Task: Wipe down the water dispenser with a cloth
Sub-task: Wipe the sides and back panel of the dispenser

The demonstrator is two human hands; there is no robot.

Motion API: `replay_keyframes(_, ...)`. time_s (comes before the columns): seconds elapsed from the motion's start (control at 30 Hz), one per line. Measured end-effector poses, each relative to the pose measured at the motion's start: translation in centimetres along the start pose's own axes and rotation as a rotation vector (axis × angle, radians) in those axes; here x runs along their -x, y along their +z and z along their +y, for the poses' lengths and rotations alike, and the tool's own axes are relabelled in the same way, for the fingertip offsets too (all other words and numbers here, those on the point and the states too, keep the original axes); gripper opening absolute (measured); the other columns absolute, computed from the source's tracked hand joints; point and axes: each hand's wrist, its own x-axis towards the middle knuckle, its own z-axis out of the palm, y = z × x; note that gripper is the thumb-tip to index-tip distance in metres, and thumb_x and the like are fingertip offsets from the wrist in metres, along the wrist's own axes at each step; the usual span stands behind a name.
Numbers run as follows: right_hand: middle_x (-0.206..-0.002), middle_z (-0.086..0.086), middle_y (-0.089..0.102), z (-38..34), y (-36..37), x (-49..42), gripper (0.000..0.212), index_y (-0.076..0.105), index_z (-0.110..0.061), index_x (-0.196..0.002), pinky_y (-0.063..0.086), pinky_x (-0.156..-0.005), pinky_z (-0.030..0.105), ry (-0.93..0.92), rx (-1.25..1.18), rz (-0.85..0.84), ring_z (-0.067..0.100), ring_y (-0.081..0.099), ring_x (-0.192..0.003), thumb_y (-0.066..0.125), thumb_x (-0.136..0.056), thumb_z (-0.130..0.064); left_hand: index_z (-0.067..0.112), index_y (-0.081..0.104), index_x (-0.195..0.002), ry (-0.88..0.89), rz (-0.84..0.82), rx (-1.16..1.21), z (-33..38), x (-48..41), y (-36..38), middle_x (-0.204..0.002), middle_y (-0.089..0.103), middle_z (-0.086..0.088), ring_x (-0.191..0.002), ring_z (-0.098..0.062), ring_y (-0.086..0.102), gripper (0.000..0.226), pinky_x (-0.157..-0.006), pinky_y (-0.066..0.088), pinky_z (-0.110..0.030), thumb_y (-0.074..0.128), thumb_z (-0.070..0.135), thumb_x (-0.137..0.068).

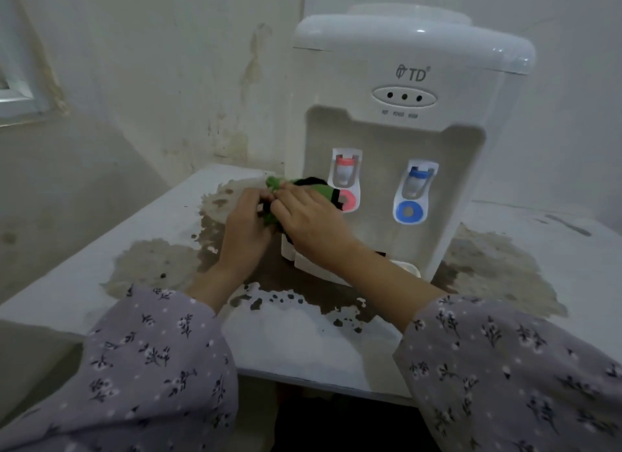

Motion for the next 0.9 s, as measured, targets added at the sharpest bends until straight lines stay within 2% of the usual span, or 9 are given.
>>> replay_keyframes(0.13,-0.092,0.014,0.067,-2.3,1.3,0.9,0.024,0.064,-0.003,-0.091,0.052,-0.079,0.037,0.072,-0.033,-0.065,0.029,0.064,-0.09,0.072,-0.068,-0.002,0.014,0.054,-0.092,-0.062,-0.146,-0.07,-1.4,1.1,-0.6,-0.087,0.059,0.0,-0.076,-0.011,0.052,0.031,-0.064,0.038,-0.008,0.063,-0.008,-0.072)
replay_keyframes(0.27,-0.078,0.008,0.066,-4.2,3.0,2.9,0.028,0.066,-0.007,-0.081,0.052,-0.062,0.031,0.096,-0.056,-0.13,0.023,0.064,-0.074,0.081,-0.058,-0.006,0.014,0.055,-0.081,-0.126,-0.298,-0.098,-2.7,2.9,-0.9,-0.077,0.06,-0.001,-0.067,-0.01,0.052,0.025,-0.062,0.038,-0.007,0.055,-0.01,-0.074)
replay_keyframes(0.4,-0.073,0.014,0.065,-4.9,3.1,3.4,0.047,0.066,0.001,-0.095,0.051,-0.051,0.032,0.234,-0.234,-0.224,0.028,0.06,-0.064,0.081,-0.05,0.005,0.017,0.053,-0.073,-0.137,-0.413,-0.097,-2.8,3.4,-1.3,-0.071,0.058,0.003,-0.066,-0.013,0.054,0.028,-0.057,0.037,-0.011,0.056,-0.011,-0.074)
replay_keyframes(0.47,-0.083,0.019,0.064,-4.2,1.9,2.5,0.044,0.062,0.004,-0.102,0.053,-0.057,0.039,0.291,-0.358,-0.304,0.033,0.058,-0.073,0.073,-0.06,0.01,0.025,0.048,-0.069,-0.132,-0.429,-0.089,-2.4,2.9,-1.6,-0.069,0.057,0.007,-0.064,-0.011,0.054,0.037,-0.055,0.036,-0.012,0.058,-0.01,-0.073)
replay_keyframes(0.53,-0.099,0.019,0.062,-2.9,0.7,1.4,0.034,0.059,0.002,-0.11,0.051,-0.071,0.043,0.322,-0.401,-0.35,0.033,0.056,-0.089,0.061,-0.076,0.007,0.027,0.05,-0.074,-0.152,-0.356,-0.057,-1.4,2.3,-2.0,-0.073,0.057,0.012,-0.068,-0.001,0.054,0.039,-0.058,0.039,-0.009,0.059,-0.01,-0.072)
replay_keyframes(0.63,-0.094,0.015,0.066,-1.6,-1.8,-0.7,0.028,0.064,-0.001,-0.1,0.05,-0.073,0.037,0.18,-0.318,-0.061,0.028,0.06,-0.084,0.071,-0.073,-0.001,0.018,0.052,-0.087,-0.121,-0.076,0.022,1.5,0.8,-2.5,-0.086,0.057,0.003,-0.076,-0.003,0.053,0.033,-0.065,0.044,-0.011,0.059,-0.011,-0.072)
replay_keyframes(0.73,-0.093,0.016,0.067,0.2,-4.1,-3.8,0.015,0.066,-0.001,-0.092,0.05,-0.074,0.039,0.01,-0.127,0.195,0.031,0.063,-0.086,0.062,-0.078,-0.007,0.013,0.048,-0.095,-0.002,0.167,0.081,4.6,-2.0,-2.9,-0.098,0.052,-0.008,-0.082,-0.01,0.051,0.037,-0.067,0.044,-0.01,0.059,-0.014,-0.073)
replay_keyframes(0.83,-0.094,0.014,0.067,3.3,-6.4,-6.3,0.01,0.066,-0.004,-0.089,0.05,-0.08,0.039,-0.066,0.048,0.321,0.03,0.063,-0.089,0.064,-0.08,-0.005,0.01,0.048,-0.099,0.101,0.255,0.125,6.8,-5.6,-2.8,-0.101,0.047,-0.004,-0.085,-0.003,0.049,0.036,-0.067,0.047,-0.014,0.06,-0.013,-0.074)
replay_keyframes(0.9,-0.092,0.012,0.068,5.4,-7.7,-7.0,0.006,0.066,-0.006,-0.086,0.048,-0.077,0.036,-0.073,0.143,0.39,0.029,0.064,-0.088,0.063,-0.081,-0.006,0.009,0.05,-0.1,0.147,0.275,0.146,8.5,-7.6,-2.4,-0.1,0.046,-0.001,-0.086,0.004,0.05,0.032,-0.069,0.046,-0.012,0.06,-0.01,-0.076)
